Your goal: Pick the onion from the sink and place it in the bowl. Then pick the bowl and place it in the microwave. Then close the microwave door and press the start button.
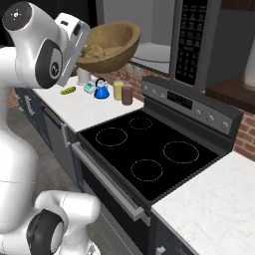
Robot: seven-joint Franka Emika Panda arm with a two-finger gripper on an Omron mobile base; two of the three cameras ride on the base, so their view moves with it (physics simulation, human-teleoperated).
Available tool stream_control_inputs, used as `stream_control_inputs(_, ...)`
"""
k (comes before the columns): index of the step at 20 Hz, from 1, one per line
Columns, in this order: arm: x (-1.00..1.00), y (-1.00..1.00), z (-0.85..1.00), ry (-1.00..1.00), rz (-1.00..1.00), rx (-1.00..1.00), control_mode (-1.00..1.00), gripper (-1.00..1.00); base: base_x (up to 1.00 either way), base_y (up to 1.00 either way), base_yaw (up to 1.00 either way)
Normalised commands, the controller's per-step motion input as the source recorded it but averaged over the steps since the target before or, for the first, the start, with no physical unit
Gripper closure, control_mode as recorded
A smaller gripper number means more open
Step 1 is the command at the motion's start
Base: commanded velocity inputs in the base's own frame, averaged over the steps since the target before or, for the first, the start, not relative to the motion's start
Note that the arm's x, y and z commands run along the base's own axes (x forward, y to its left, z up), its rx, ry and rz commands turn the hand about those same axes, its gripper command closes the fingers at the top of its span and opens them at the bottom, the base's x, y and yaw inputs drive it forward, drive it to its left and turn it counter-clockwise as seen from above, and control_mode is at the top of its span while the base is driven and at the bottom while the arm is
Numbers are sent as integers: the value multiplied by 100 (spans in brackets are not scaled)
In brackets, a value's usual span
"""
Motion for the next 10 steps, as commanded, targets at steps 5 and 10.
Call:
stream_control_inputs(5,59,-1,14,-7,-7,0,-100,100,0,0,0)
stream_control_inputs(10,59,-13,9,-1,-4,1,-100,100,0,0,0)
